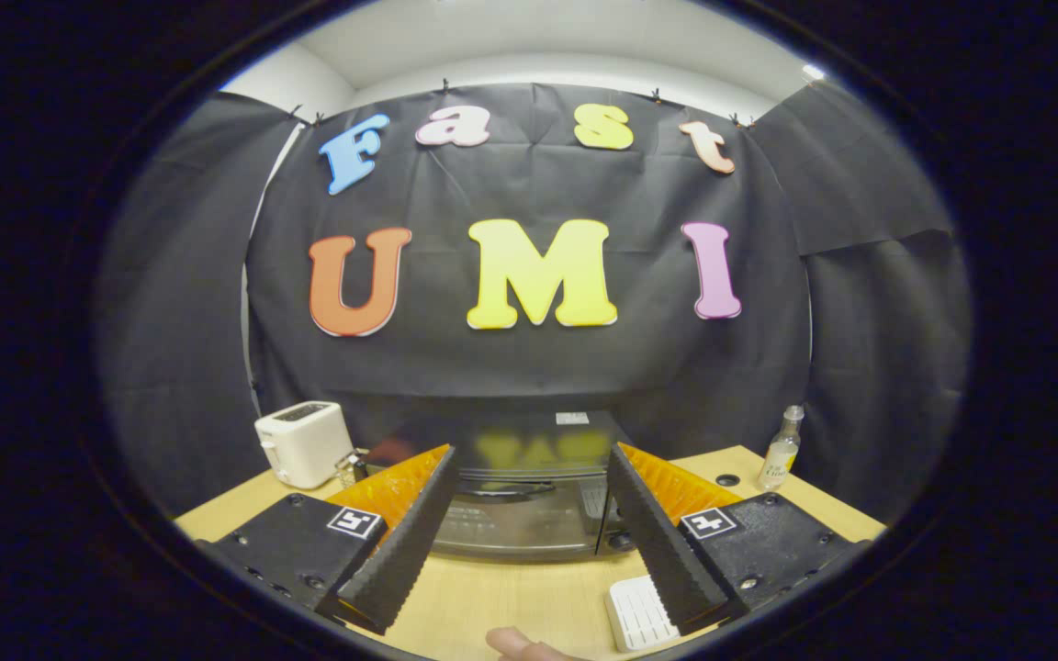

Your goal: Open the toaster oven, put the food inside, and close the toaster oven door.

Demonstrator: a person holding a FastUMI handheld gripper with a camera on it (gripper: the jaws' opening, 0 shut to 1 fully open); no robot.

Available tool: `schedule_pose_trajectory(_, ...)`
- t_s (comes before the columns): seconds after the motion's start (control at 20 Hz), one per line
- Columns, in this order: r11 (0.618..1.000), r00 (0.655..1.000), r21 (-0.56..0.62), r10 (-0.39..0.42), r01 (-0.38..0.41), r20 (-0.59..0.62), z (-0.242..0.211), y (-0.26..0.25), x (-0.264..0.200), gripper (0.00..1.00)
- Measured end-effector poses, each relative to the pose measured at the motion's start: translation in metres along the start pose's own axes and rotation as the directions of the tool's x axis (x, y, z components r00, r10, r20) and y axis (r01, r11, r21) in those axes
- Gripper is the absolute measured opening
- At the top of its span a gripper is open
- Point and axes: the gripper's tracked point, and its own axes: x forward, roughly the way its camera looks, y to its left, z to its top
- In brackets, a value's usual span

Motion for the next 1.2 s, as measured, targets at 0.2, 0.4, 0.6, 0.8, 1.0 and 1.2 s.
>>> schedule_pose_trajectory(0.2, 1.000, 0.999, 0.014, 0.014, -0.014, 0.042, 0.044, -0.002, -0.080, 1.00)
schedule_pose_trajectory(0.4, 1.000, 0.996, -0.004, -0.002, 0.003, 0.086, 0.059, -0.009, -0.153, 1.00)
schedule_pose_trajectory(0.6, 0.999, 0.990, -0.020, 0.033, -0.030, 0.140, 0.066, -0.012, -0.211, 1.00)
schedule_pose_trajectory(0.8, 1.000, 0.982, -0.023, -0.001, 0.006, 0.187, 0.072, -0.033, -0.241, 1.00)
schedule_pose_trajectory(1.0, 1.000, 0.978, -0.024, 0.004, 0.001, 0.211, 0.080, -0.032, -0.258, 1.00)
schedule_pose_trajectory(1.2, 0.999, 0.970, -0.018, 0.047, -0.044, 0.238, 0.088, -0.023, -0.276, 1.00)
